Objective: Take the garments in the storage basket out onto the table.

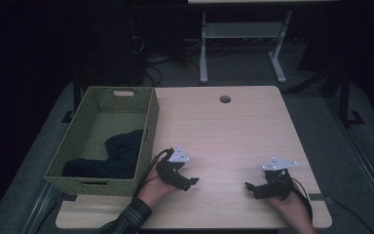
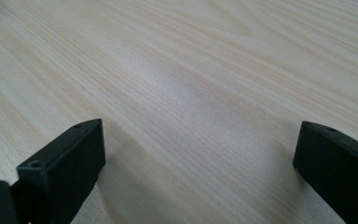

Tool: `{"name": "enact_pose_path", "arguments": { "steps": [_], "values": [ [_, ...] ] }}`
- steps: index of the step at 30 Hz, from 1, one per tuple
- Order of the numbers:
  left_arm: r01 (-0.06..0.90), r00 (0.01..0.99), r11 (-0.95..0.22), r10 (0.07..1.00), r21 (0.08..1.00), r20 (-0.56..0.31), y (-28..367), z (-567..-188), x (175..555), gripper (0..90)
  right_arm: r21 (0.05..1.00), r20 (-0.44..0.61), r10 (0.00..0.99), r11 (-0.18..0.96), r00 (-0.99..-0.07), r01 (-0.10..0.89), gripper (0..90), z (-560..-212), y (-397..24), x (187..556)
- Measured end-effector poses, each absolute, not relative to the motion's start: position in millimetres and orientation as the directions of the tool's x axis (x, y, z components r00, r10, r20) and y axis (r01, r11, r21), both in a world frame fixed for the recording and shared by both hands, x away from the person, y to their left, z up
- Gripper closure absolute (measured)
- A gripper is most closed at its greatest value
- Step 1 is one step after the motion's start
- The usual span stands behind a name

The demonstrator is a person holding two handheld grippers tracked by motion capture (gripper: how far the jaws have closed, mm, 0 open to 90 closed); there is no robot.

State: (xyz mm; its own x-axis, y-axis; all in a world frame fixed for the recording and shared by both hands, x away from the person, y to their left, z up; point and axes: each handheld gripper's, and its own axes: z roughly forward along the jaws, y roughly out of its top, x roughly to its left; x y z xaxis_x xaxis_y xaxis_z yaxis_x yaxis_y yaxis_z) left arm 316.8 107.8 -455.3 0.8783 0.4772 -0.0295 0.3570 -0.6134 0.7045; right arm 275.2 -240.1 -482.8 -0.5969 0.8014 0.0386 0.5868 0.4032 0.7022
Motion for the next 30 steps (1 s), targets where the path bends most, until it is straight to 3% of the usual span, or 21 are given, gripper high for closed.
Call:
{"name": "enact_pose_path", "arguments": {
  "steps": [30],
  "values": [
    [0.383,0.865,-0.577,0.497,0.721,-0.062,111.0,-451.0,317.0,13.6,0.702,0.04,0.802,0.402,-0.596,0.588,1.7,-482.8,-240.0,275.1]
  ]
}}
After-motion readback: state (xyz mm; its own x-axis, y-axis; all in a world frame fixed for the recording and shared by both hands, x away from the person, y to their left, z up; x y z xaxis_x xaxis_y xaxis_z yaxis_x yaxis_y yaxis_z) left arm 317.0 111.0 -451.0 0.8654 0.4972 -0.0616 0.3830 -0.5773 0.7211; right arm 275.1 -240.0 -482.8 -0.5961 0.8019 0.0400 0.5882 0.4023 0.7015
